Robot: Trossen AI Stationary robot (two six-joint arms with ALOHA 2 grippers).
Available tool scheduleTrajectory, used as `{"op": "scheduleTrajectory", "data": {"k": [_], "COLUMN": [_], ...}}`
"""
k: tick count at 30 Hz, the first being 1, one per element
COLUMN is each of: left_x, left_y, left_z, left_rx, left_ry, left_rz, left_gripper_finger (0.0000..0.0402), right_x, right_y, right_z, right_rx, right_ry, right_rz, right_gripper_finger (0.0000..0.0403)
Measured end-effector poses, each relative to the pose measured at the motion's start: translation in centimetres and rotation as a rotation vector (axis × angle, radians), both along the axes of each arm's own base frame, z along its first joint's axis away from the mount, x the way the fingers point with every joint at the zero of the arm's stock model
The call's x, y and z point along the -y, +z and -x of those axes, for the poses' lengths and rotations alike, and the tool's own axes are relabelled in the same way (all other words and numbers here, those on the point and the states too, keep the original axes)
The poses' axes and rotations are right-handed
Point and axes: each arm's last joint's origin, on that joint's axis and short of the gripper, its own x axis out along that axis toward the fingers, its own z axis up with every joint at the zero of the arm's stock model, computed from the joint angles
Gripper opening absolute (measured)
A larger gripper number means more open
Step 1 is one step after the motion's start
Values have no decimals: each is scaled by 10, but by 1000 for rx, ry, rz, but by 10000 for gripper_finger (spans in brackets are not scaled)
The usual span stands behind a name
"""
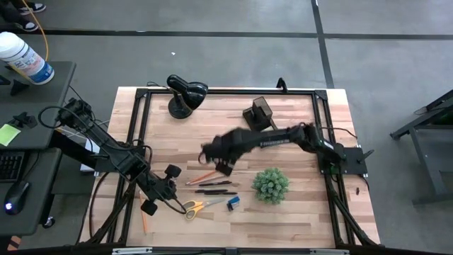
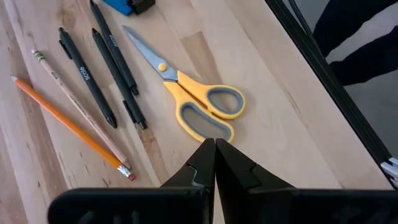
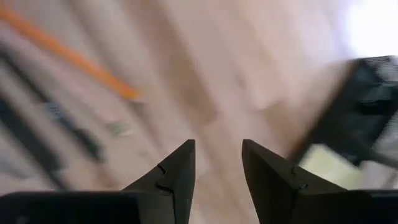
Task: Pick and place office supplies into organizer
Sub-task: Put the binder clip into the desk organizer
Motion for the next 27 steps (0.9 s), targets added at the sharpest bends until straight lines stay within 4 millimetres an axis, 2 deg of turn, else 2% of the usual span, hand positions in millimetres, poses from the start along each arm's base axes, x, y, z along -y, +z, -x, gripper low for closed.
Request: {"op": "scheduleTrajectory", "data": {"k": [9, 15, 18, 22, 27], "left_x": [16, 24, 28, 31, 33], "left_y": [0, 0, 0, 1, 1], "left_z": [11, 18, 21, 24, 25], "left_rx": [4, 12, 18, 31, 46], "left_ry": [-88, -123, -130, -116, -84], "left_rz": [-10, -18, -16, -24, -31], "left_gripper_finger": [1, 1, 1, 1, 1], "right_x": [-81, -130, -151, -169, -172], "right_y": [-16, -24, -34, -52, -70], "right_z": [13, 20, 25, 29, 32], "right_rx": [-13, 35, 58, 71, 53], "right_ry": [53, 306, 456, 593, 594], "right_rz": [-144, -175, -157, -198, -238], "right_gripper_finger": [129, 129, 129, 128, 128]}}
